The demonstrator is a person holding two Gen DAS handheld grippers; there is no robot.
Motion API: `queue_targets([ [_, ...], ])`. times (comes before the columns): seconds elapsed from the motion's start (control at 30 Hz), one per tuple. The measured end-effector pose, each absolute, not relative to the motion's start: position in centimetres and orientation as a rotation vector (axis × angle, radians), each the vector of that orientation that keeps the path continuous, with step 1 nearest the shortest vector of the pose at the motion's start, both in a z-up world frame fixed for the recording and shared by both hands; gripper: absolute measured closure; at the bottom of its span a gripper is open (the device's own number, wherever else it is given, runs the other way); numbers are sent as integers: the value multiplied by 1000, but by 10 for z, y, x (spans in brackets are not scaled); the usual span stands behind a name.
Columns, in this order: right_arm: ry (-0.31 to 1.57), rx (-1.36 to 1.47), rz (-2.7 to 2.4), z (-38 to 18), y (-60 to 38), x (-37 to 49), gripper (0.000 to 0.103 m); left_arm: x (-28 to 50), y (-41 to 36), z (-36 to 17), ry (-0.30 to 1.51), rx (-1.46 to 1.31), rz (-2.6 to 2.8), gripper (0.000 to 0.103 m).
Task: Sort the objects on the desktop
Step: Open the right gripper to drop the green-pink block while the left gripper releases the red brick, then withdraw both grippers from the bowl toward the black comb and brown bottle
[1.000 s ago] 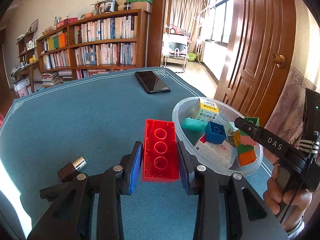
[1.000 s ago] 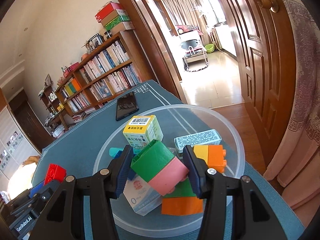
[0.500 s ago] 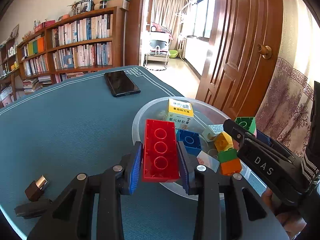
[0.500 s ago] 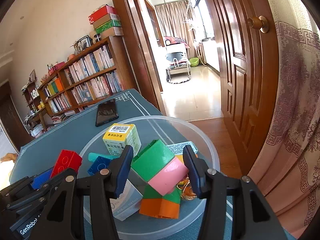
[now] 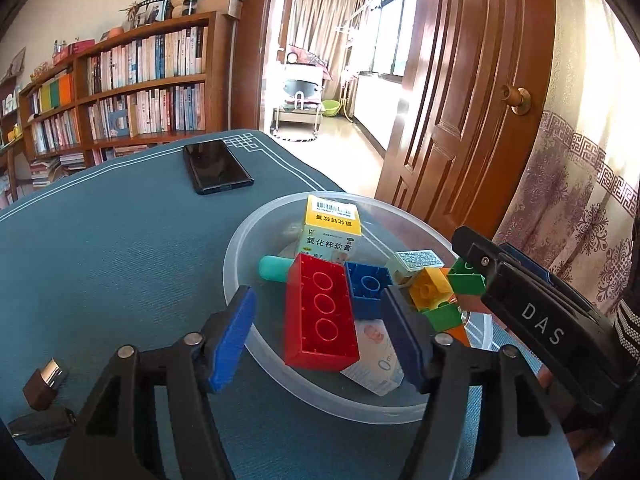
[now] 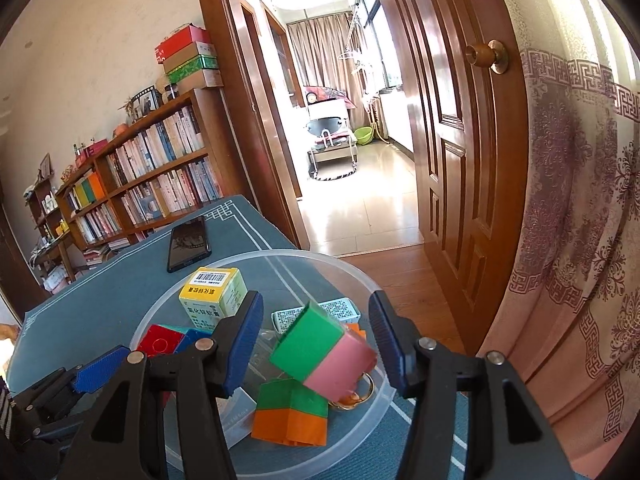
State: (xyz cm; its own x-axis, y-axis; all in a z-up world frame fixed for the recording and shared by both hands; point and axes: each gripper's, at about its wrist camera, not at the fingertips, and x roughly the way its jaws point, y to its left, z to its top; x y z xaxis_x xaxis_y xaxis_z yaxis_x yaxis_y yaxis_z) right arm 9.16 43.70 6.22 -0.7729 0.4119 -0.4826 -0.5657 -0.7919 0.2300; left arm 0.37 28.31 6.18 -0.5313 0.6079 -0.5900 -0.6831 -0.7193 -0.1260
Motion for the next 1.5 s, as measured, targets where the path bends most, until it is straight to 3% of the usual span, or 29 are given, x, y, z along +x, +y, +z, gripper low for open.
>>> queue_targets([
  [0.37, 512, -533, 2511, 63, 434, 94, 33, 2, 264, 71, 102, -784, 2310, 26],
  [0.5, 500, -537, 2523, 62, 431, 93, 31, 3, 258, 71, 102, -786, 2336, 19],
  [1.13, 430, -565, 2566, 57, 416, 86, 24, -4, 216, 66, 115, -869, 2462, 19],
  [1.5, 387, -561, 2577, 55, 406, 84, 23, -16, 153, 54, 80, -943, 2586, 19],
])
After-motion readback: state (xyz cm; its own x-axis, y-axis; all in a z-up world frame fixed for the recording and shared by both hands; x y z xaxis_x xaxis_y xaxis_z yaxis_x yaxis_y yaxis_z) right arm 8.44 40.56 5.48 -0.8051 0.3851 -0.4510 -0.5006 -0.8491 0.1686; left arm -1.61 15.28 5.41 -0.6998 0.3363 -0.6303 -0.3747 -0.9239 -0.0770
